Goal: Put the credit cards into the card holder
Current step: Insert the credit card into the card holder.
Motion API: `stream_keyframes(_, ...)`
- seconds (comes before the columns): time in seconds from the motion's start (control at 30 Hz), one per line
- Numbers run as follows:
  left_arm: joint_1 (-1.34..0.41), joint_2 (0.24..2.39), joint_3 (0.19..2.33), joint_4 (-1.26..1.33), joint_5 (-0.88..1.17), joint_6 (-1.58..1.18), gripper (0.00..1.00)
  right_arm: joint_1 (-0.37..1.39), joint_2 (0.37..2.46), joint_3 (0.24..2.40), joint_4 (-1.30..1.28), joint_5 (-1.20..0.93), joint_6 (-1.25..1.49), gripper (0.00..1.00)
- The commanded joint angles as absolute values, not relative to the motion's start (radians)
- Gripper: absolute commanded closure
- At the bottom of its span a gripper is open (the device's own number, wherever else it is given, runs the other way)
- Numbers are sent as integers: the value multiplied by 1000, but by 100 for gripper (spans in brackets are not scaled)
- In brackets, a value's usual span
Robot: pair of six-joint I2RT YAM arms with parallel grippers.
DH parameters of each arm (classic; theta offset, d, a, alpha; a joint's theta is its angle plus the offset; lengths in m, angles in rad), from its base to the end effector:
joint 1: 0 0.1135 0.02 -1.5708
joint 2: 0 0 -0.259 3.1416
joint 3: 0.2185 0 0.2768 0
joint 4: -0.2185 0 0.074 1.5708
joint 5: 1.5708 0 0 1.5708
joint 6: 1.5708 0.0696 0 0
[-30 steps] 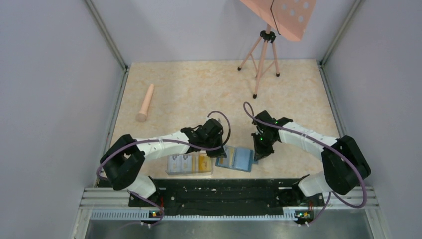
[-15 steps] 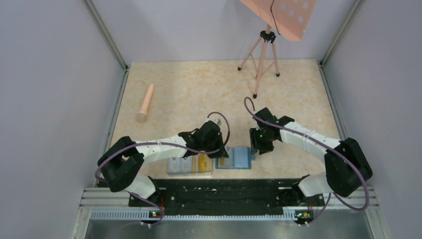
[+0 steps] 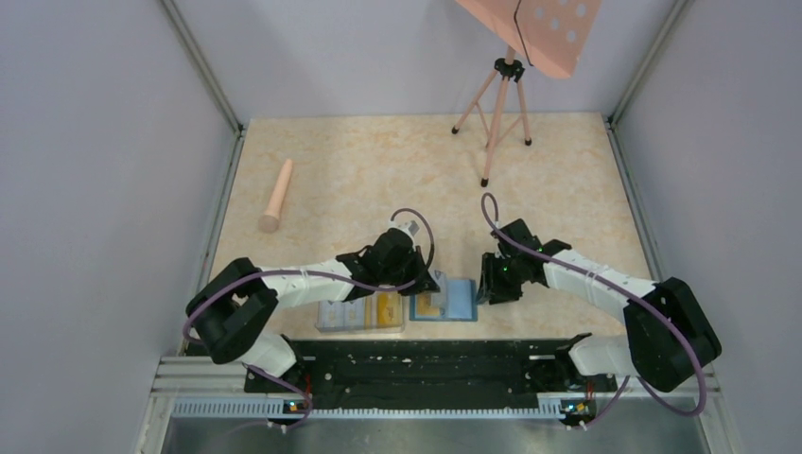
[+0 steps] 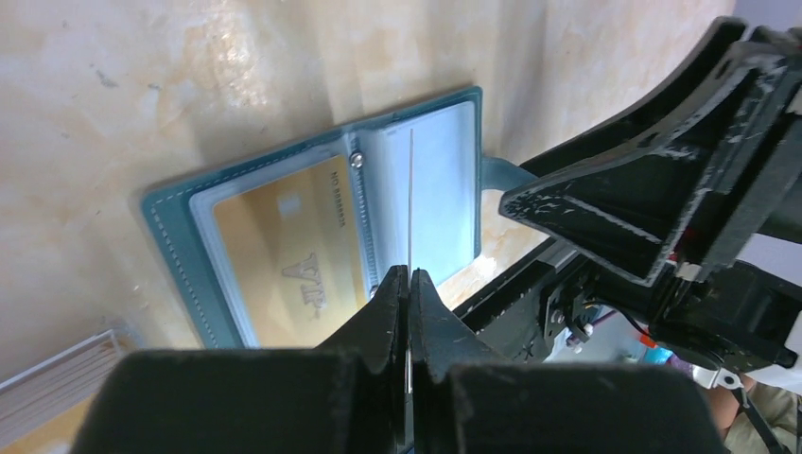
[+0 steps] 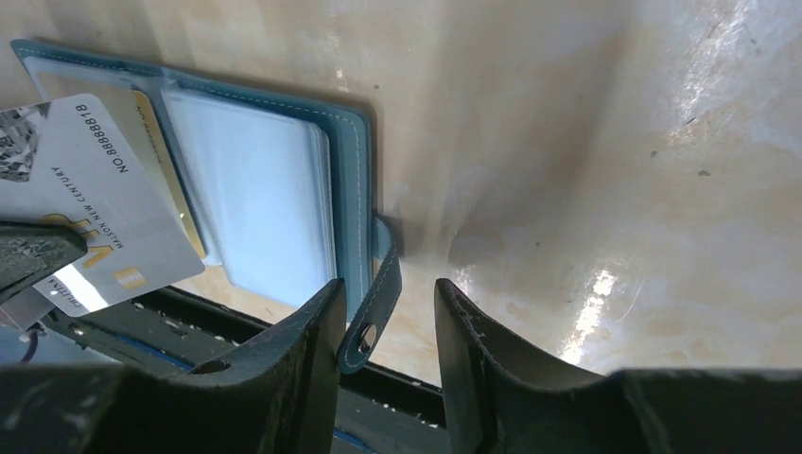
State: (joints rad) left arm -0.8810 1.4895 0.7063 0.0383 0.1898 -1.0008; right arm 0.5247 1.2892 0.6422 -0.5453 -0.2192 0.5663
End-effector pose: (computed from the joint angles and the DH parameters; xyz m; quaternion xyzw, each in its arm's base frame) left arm 0.2046 -0.2687 0.1270 -0.0166 0.9125 -0.3740 0.1652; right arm 0.2107 0.1395 0.1154 -0.0003 0.9765 0.1889 0.1041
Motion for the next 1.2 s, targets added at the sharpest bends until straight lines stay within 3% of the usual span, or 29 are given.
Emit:
stream_keyframes(0.0,-877,1525,708,135,221,-1018,100,507,1279,610,-455,-279,591,61)
stream_keyframes(1.17,-885,1560,673,194,253,-1133,100,503,1314,551,-384,-337,612,69)
